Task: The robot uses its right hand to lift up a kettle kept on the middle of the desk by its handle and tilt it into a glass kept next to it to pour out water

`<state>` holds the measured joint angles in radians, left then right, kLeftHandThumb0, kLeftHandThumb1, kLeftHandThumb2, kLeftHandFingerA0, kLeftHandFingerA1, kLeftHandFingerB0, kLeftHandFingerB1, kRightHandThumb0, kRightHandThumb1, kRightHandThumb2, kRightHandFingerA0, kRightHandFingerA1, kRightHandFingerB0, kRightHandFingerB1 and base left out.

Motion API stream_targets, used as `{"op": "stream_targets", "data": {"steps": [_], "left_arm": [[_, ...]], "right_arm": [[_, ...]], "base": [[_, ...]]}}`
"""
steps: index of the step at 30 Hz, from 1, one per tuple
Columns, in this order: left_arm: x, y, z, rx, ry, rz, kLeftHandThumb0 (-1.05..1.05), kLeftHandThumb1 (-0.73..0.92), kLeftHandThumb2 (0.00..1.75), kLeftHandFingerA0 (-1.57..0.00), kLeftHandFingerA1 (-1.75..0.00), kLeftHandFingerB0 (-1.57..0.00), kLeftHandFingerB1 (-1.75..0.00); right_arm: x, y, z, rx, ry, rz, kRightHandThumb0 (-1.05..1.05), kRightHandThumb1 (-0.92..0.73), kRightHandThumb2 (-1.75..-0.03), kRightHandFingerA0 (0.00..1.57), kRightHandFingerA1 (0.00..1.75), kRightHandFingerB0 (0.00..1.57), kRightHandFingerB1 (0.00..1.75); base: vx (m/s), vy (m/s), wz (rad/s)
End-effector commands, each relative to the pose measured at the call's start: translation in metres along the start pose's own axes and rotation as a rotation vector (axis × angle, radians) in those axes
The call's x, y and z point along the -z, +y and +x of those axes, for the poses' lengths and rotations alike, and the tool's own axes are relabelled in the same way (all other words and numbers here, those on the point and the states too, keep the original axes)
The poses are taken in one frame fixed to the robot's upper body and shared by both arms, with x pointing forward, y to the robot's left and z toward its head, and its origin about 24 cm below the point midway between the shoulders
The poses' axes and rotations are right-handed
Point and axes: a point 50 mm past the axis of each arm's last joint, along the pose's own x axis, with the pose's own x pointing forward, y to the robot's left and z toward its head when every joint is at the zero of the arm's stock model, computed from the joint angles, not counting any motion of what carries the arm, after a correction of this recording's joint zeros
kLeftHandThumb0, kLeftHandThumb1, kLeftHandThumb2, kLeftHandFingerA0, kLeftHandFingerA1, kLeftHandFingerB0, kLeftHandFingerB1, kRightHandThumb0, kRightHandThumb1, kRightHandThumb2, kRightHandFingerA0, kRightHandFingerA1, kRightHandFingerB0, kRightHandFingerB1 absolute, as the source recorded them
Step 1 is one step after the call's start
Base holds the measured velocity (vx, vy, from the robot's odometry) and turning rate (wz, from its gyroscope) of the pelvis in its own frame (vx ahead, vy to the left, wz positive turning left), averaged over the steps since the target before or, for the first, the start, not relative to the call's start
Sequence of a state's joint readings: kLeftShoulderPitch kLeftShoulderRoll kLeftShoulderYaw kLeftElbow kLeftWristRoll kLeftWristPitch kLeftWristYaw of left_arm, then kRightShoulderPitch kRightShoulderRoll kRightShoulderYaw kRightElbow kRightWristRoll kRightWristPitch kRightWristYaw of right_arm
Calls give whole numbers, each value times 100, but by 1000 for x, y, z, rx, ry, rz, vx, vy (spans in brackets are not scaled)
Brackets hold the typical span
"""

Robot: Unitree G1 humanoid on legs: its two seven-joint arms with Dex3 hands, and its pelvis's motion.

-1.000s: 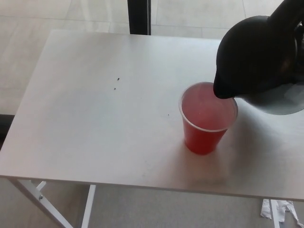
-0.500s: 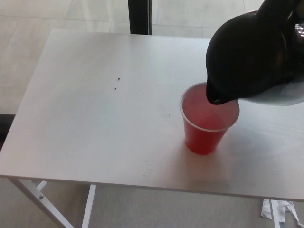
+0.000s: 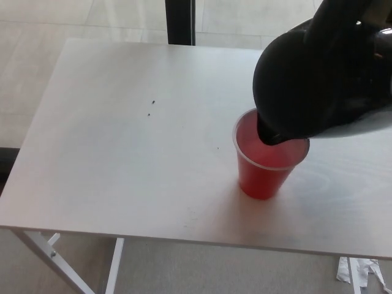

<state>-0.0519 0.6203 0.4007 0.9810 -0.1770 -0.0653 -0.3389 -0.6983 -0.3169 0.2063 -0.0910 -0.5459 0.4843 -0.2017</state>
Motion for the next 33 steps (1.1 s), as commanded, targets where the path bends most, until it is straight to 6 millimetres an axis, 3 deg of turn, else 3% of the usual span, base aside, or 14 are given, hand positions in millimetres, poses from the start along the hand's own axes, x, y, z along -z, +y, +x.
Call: {"op": "stream_targets", "data": {"steps": [1, 5, 6, 7, 11, 12, 16, 17, 23, 24, 25, 26, 31, 33], "left_arm": [[-2, 6, -2, -11, 9, 9, -105, 31, 99, -61, -57, -44, -106], [-6, 6, 0, -22, 12, 0, -105, 14, 113, -77, -37, -25, -143], [-7, 5, 1, -18, 6, -6, -105, 29, 98, -60, -61, -49, -102], [-8, 4, 1, -17, 3, -4, -34, -24, 75, -57, -70, -55, -88], [-8, 4, 2, -6, -4, -21, -105, 27, 102, -58, -53, -39, -117], [-8, 4, 2, -10, 2, -17, -32, -24, 75, -53, -69, -59, -89], [-10, 4, 3, -11, 6, 1, -33, -24, 75, -54, -70, -59, -89], [-9, 4, 3, -25, 10, 10, -105, 13, 113, -80, -37, -22, -142], [-10, 3, 3, -9, 1, -6, -105, 27, 100, -59, -52, -40, -112], [-11, 3, 3, -7, -3, 12, -35, -24, 75, -56, -70, -55, -87], [-11, 3, 3, -9, -5, 19, -96, 14, 111, -66, -41, -11, -128], [-12, 3, 3, -9, -5, 20, -35, -24, 75, -57, -70, -54, -88], [-13, 3, 3, -9, -10, 4, -35, -24, 75, -56, -70, -52, -87], [-15, 3, 3, -6, -12, 23, -105, 24, 110, -65, -47, -31, -125]], "right_arm": [[1, 5, -13, 53, -130, -195, -18, -53, -87, 120, 171, 79, 140], [10, 13, -20, 99, -196, -271, -25, -55, -77, 94, 175, 64, 175], [11, 13, -21, 102, -205, -290, -22, -51, -82, 93, 175, 66, 175], [11, 14, -22, 102, -211, -308, -24, -52, -81, 93, 175, 66, 175], [6, 17, -27, 74, -247, -293, -23, -46, -83, 99, 175, 72, 166], [1, 20, -31, 68, -277, -294, -26, -48, -82, 101, 175, 73, 165], [-9, 24, -39, 43, -343, -303, -27, -46, -94, 102, 175, 82, 132], [-14, 24, -40, 50, -368, -302, -27, -46, -90, 102, 175, 85, 133], [-40, 24, -46, 55, -454, -254, -24, -42, -93, 100, 175, 76, 161], [-46, 23, -47, 57, -490, -264, -28, -44, -89, 100, 175, 79, 149], [-51, 23, -48, 63, -519, -268, -27, -42, -87, 100, 175, 81, 150], [-54, 23, -48, 64, -533, -268, -25, -41, -91, 98, 175, 79, 157], [-62, 22, -48, 46, -583, -304, -22, -37, -106, 91, 175, 79, 155], [-63, 23, -47, 32, -596, -308, -21, -34, -105, 90, 175, 81, 154]], "base": [[0, 0, 0], [0, 0, 0], [0, 0, 0], [0, 0, 0], [0, 0, 0], [0, 0, 0], [0, 0, 0], [0, 0, 0], [0, 0, 0], [0, 0, 0], [0, 0, 0], [0, 0, 0], [0, 0, 0], [0, 0, 0]]}}
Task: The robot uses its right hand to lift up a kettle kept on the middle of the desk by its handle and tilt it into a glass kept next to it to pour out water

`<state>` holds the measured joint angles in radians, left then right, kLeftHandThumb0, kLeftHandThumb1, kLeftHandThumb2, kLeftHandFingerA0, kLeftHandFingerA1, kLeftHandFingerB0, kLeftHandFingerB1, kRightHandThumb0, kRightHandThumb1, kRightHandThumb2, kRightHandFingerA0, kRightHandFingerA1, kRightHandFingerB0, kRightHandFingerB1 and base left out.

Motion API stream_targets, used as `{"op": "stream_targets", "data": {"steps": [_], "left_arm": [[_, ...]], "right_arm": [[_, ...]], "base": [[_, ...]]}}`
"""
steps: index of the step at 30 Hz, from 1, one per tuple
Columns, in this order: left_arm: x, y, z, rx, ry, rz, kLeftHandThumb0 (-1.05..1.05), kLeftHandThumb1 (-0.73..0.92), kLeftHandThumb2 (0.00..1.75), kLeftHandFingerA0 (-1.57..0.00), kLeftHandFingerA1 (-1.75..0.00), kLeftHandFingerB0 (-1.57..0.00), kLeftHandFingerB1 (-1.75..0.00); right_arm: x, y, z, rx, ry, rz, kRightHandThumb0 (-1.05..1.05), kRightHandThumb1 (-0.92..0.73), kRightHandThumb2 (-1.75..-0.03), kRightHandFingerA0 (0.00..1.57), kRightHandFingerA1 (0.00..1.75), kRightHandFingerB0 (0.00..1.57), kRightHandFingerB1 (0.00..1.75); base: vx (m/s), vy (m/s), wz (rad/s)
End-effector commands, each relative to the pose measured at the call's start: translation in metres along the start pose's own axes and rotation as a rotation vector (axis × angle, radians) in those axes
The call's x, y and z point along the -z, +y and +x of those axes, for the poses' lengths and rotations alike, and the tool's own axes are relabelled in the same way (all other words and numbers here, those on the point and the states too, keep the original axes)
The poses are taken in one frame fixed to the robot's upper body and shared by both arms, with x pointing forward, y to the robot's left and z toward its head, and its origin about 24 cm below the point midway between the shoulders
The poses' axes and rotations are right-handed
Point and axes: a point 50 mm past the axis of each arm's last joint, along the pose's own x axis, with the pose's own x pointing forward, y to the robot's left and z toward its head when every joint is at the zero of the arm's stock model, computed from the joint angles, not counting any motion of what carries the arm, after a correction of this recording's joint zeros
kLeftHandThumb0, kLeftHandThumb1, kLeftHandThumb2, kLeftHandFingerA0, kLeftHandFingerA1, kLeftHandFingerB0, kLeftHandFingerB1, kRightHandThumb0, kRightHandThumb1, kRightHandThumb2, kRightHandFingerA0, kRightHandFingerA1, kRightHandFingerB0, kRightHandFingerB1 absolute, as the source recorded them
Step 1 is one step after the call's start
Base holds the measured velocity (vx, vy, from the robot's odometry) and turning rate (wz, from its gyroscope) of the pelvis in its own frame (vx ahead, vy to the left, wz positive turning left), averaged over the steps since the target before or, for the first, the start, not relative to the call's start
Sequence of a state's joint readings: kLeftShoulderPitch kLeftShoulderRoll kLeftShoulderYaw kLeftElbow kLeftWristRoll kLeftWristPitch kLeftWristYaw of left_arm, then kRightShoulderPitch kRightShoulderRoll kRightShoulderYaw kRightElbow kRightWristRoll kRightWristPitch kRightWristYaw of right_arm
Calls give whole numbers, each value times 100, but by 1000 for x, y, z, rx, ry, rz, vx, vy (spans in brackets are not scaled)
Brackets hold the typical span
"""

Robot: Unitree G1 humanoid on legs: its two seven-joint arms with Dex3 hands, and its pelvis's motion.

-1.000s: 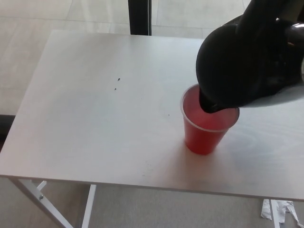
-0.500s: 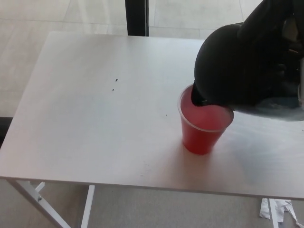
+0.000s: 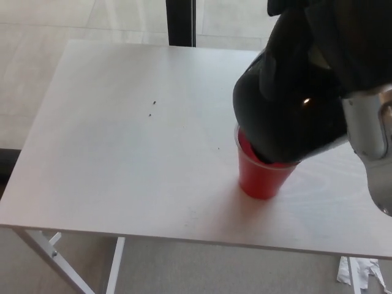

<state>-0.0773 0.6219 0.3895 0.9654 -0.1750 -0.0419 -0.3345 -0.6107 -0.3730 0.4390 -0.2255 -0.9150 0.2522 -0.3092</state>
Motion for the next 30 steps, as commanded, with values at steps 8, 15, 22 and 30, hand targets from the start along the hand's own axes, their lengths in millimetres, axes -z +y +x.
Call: {"op": "stream_targets", "data": {"steps": [8, 15, 22, 30], "left_arm": [[-12, 5, 0, -1, -13, 39, -105, 30, 99, -58, -53, -39, -106], [-11, 5, -1, 4, -11, 48, -36, -23, 76, -57, -70, -52, -86], [-7, 5, -2, 5, -9, 26, -105, 25, 105, -64, -50, -30, -124], [-4, 6, -3, 0, 0, 13, -34, -24, 75, -55, -69, -55, -87]], "right_arm": [[-17, 6, -2, -30, -175, -34, -25, -34, -114, 93, 175, 82, 161], [-8, 7, -1, -63, -134, -59, -25, -45, -93, 89, 175, 85, 145], [13, 5, 1, -47, -33, -76, -22, -38, -93, 103, 175, 79, 158], [50, -1, 1, -39, 159, -73, -15, -38, -96, 102, 175, 74, 161]], "base": [[0, 0, 0], [0, 0, 0], [0, 0, 0], [0, 0, 0]]}}
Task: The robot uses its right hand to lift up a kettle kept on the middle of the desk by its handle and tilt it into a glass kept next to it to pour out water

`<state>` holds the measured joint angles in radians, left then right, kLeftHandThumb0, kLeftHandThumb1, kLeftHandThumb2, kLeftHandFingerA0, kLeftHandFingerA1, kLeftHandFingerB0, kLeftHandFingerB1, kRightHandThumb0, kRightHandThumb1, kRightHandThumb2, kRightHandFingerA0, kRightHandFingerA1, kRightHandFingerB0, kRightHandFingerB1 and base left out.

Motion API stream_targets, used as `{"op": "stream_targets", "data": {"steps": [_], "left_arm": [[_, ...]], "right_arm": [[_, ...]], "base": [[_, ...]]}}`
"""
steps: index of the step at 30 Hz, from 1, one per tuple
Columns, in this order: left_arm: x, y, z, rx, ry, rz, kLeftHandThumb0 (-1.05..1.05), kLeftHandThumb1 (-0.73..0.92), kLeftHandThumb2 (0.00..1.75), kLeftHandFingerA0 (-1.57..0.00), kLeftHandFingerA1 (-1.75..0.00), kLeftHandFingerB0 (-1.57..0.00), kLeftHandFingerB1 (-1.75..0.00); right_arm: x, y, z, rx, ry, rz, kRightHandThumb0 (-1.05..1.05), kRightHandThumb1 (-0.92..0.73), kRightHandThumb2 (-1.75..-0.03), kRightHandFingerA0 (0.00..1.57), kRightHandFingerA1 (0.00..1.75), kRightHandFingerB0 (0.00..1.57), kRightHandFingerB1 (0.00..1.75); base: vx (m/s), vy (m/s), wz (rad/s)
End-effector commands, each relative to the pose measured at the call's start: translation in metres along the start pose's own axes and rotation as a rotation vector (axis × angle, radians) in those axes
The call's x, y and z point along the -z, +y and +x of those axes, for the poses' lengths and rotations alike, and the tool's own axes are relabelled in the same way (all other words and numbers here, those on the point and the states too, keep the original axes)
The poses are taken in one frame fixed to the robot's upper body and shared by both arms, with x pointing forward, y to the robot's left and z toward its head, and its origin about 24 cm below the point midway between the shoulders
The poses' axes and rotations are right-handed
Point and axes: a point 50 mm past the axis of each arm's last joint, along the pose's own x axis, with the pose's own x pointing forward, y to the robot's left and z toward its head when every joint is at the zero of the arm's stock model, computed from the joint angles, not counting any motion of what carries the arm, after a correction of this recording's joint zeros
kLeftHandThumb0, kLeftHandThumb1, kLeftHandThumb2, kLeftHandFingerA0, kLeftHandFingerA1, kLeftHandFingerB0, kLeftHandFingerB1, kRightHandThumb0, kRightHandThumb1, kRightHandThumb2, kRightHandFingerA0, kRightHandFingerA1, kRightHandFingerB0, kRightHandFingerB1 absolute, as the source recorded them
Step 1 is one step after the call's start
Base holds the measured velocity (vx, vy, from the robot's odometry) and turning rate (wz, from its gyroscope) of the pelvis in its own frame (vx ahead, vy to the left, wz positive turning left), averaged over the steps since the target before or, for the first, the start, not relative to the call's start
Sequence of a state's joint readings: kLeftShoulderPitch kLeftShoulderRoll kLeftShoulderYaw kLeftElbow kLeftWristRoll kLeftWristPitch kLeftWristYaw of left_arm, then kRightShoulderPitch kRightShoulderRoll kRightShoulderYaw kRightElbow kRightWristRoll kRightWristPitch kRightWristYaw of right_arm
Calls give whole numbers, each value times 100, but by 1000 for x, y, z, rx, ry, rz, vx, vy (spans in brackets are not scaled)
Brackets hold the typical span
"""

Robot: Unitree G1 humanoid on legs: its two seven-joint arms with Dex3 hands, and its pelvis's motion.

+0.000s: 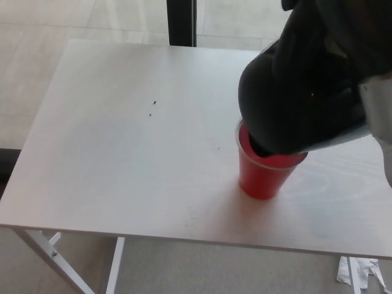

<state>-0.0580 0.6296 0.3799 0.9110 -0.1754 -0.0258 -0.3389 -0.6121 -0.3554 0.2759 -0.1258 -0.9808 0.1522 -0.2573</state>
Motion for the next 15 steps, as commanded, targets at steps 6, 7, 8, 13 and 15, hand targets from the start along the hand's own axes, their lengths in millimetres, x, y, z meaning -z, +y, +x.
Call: {"op": "stream_targets", "data": {"steps": [6, 7, 8, 13, 15], "left_arm": [[5, 6, -3, -17, 23, -16, -35, -23, 75, -54, -69, -56, -87], [5, 6, -3, -22, 26, -15, -35, -24, 75, -55, -69, -56, -88], [5, 6, -3, -20, 22, -15, -36, -23, 76, -55, -70, -55, -88], [4, 6, -3, -15, 19, -48, -33, -25, 74, -53, -70, -57, -89], [5, 7, -4, -21, 26, -12, -35, -25, 75, -56, -70, -53, -88]], "right_arm": [[41, 4, -7, -38, 224, 49, -25, -56, -80, 99, 175, 91, 114], [48, 4, -10, -37, 263, 59, -28, -56, -69, 98, 175, 92, 113], [50, 4, -10, -37, 268, 58, -22, -52, -71, 99, 175, 85, 136], [61, 7, -19, -25, 314, 71, -19, -51, -80, 94, 175, 69, 166], [67, 9, -23, -55, 415, 129, -27, -59, -64, 96, 174, 81, 73]], "base": [[0, 0, 0], [0, 0, 0], [0, 0, 0], [0, 0, 0], [0, 0, 0]]}}
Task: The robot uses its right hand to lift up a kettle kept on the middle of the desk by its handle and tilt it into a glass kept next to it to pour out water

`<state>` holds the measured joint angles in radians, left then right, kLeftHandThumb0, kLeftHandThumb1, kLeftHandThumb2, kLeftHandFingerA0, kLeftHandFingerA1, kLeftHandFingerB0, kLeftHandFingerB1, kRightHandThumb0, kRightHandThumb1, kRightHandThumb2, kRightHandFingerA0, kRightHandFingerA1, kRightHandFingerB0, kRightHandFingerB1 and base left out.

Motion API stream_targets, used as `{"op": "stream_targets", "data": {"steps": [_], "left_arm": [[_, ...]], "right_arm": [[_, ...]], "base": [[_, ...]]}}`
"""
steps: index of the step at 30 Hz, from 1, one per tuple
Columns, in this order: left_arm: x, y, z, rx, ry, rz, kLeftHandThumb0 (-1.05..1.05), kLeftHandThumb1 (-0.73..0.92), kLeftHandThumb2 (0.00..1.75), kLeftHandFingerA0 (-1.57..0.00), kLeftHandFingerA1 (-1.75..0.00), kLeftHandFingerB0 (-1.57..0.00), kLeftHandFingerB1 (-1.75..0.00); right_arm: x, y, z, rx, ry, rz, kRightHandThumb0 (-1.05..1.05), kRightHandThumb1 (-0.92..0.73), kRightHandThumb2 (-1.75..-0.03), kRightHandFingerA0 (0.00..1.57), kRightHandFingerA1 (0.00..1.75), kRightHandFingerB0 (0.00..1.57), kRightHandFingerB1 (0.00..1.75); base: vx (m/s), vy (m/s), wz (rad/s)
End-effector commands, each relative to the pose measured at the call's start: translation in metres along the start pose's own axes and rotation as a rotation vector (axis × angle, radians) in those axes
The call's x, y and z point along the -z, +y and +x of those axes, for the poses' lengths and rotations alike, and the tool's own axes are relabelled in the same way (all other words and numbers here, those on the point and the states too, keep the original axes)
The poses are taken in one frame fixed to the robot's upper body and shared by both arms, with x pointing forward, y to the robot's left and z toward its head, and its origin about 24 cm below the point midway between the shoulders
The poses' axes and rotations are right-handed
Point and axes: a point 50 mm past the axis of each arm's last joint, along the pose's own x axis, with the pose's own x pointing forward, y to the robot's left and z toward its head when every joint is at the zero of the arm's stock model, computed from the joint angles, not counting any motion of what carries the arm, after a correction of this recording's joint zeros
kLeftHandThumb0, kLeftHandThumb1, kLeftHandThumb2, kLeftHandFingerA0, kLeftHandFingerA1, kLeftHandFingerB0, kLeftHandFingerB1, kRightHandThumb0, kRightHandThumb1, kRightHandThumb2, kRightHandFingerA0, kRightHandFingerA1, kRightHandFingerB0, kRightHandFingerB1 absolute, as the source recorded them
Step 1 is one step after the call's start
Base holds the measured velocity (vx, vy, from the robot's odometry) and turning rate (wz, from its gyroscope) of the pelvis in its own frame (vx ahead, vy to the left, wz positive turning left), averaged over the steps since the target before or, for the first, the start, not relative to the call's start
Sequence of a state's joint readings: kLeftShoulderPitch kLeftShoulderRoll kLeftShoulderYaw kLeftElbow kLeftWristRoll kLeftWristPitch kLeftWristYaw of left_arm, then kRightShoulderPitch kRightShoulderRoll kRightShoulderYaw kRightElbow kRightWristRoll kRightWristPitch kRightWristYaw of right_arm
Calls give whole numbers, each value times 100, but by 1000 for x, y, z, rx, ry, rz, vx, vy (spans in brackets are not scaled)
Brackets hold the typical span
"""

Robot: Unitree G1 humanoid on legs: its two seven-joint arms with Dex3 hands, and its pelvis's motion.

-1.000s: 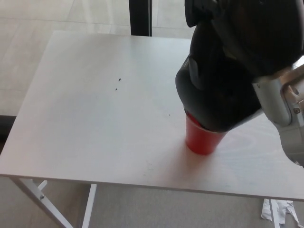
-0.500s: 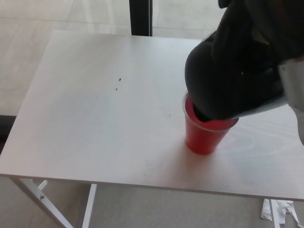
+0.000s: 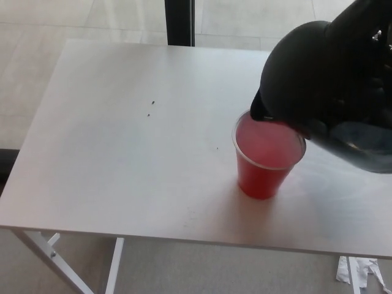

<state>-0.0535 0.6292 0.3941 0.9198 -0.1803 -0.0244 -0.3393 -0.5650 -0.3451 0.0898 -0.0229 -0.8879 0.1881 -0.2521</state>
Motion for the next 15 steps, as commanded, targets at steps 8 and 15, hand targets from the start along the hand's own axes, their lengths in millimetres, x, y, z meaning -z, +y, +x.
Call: {"op": "stream_targets", "data": {"steps": [8, 15], "left_arm": [[9, 5, -4, -11, 26, -5, -104, 15, 111, -67, -37, -6, -131], [10, 5, -5, -11, 25, -14, -34, -24, 75, -56, -70, -57, -88]], "right_arm": [[48, 25, -42, -50, 481, 241, -12, -51, -89, 99, 165, 85, 82], [82, 45, -80, -86, 823, 555, -24, -56, -84, 79, 170, 71, 83]], "base": [[0, 0, 0], [0, 0, 0]]}}
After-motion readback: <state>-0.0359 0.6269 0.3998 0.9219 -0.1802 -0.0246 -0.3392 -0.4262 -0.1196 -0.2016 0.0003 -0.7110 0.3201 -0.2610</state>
